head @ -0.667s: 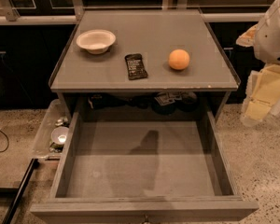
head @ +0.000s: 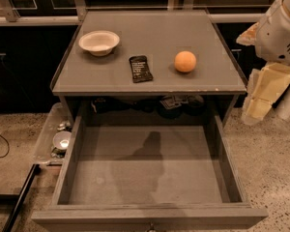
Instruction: Place rxbar chocolate into top drawer
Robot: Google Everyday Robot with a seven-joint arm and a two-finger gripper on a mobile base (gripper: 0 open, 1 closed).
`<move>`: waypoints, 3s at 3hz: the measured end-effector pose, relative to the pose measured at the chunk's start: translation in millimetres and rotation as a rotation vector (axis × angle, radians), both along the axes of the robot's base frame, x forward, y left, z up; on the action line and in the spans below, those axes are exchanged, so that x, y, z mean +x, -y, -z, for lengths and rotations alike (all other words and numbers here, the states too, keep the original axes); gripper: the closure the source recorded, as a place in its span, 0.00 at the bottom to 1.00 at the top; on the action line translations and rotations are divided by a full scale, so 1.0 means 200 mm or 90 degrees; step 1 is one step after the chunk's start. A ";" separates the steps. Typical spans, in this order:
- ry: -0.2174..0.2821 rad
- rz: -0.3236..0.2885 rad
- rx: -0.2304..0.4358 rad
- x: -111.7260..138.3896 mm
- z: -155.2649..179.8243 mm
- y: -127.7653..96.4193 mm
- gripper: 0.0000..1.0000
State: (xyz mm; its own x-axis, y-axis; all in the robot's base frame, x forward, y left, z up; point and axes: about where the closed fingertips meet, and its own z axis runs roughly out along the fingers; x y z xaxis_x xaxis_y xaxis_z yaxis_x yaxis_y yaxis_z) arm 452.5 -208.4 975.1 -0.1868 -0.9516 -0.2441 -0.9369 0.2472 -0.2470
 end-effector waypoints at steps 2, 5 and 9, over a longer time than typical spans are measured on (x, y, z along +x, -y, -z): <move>0.053 -0.067 0.090 0.30 0.04 -0.16 0.00; 0.069 -0.137 0.208 0.57 0.17 -0.33 0.00; 0.057 0.014 0.518 1.00 0.49 -0.61 0.00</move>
Offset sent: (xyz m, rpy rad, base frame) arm 0.1017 0.0483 -0.0152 0.2473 -0.1505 0.1602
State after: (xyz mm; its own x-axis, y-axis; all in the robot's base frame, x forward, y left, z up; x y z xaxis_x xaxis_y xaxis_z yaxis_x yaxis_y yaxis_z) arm 652.1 -86.2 877.0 -0.1501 -0.4667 -0.8716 -0.9149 0.3998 -0.0565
